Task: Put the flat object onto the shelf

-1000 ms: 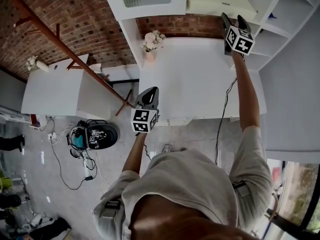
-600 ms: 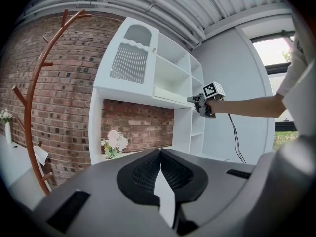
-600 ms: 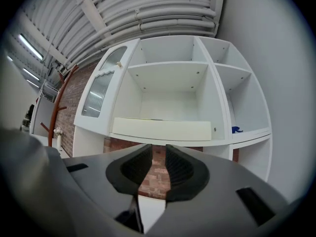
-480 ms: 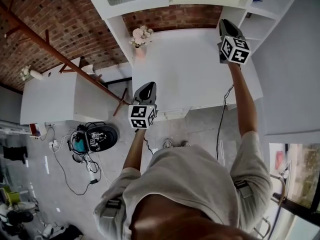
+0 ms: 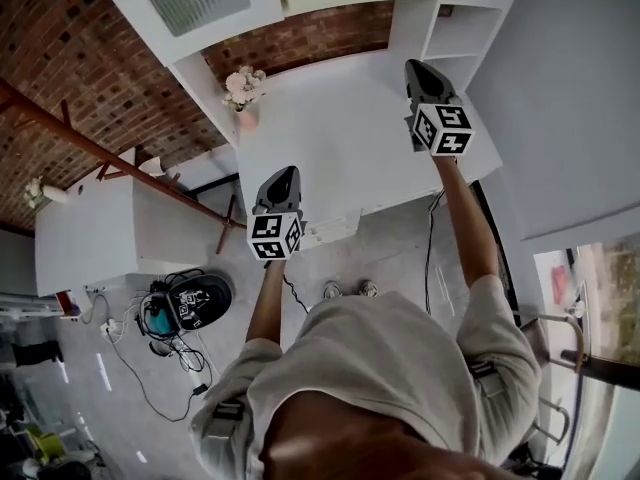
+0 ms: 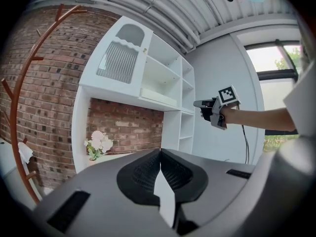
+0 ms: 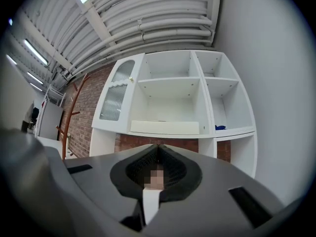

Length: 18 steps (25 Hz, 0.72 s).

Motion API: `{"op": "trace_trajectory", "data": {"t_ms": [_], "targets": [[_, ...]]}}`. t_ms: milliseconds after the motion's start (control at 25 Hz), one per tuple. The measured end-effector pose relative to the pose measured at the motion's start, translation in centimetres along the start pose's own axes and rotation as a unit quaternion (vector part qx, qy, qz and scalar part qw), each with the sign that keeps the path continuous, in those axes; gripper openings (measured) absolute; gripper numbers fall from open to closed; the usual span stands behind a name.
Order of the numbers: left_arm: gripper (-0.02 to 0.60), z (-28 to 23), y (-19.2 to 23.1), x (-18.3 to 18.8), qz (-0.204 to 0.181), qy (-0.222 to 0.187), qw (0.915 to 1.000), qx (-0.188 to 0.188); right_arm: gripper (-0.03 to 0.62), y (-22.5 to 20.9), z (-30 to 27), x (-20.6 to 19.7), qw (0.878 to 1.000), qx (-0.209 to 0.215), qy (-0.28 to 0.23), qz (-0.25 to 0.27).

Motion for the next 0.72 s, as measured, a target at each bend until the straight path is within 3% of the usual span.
{"op": "trace_trajectory", "data": {"t_ms": [320,720], "targets": [[0.017,-1.7,-2.8,0.0,-0.005,-0.004,0.9988,-0.048,0.028,1.6,6.2,-2.4,1.000,-0.012,0.016,0.007],[0.017,-2.8,-4.7,-1.1,-0.012,0.006,0.9969,-0.078,0.028,1.7,12.9,-7.2,0.997,-0.045,0.049,0.028]]}}
Point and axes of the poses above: the fingertips, and each gripper's own axes: z backward along the fingers, y to its left, x out of its top, the point moved 7 cm from there along z, backward along the fingers, and after that the axes turned 2 degrees about -z, right-handed, at the moved point
